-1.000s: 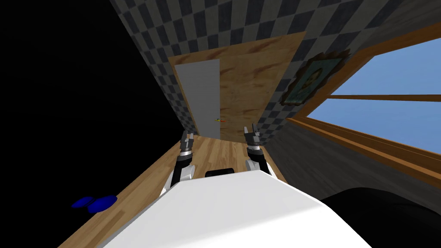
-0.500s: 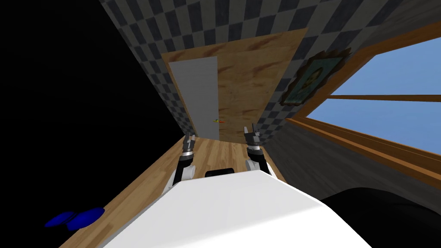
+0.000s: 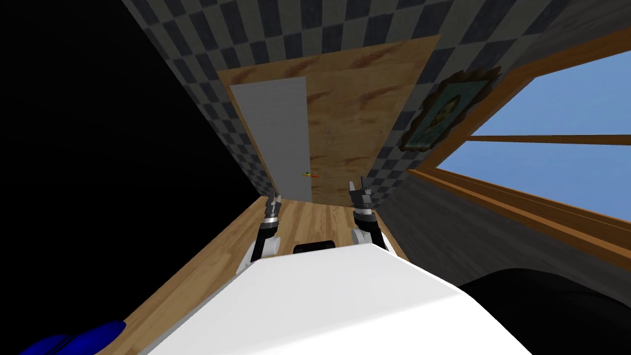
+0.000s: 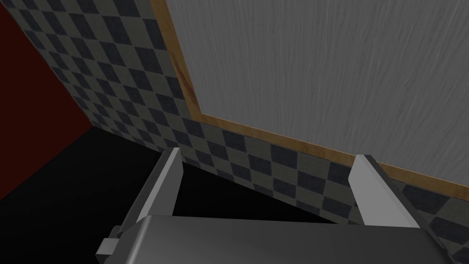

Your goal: Pull the door open

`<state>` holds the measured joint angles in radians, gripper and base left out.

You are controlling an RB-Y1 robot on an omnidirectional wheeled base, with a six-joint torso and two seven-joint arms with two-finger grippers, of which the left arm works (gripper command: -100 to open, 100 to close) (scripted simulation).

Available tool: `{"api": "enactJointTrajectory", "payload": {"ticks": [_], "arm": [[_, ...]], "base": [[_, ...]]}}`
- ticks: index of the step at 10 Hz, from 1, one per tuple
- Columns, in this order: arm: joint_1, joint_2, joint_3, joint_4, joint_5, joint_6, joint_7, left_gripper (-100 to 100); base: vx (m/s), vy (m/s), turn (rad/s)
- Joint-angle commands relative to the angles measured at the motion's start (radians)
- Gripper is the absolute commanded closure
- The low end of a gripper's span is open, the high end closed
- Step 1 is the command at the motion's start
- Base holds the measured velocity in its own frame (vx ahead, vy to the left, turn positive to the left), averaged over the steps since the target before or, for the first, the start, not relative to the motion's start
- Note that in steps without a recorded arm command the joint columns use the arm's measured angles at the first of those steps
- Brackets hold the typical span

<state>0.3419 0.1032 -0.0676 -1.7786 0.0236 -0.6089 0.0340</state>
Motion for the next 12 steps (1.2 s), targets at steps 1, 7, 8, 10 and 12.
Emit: {"api": "enactJointTrajectory", "payload": {"ticks": [1,7,8,10,12], "arm": [[-0.013,0.009,0.000,0.042,0.003,-0.011,0.008,-100],[-0.068,0.043,0.000,0.206,0.017,-0.050,0.038,-100],[-0.078,0.049,0.000,0.235,0.019,-0.056,0.043,-100],[-0.097,0.060,0.000,0.291,0.024,-0.069,0.053,-100],[-0.116,0.071,0.000,0.347,0.029,-0.082,0.063,-100]], "base": [[0.107,-0.027,-0.055],[0.100,-0.022,-0.064],[0.108,-0.030,-0.061],[0.096,-0.014,-0.060],[0.113,-0.025,-0.068]]}}
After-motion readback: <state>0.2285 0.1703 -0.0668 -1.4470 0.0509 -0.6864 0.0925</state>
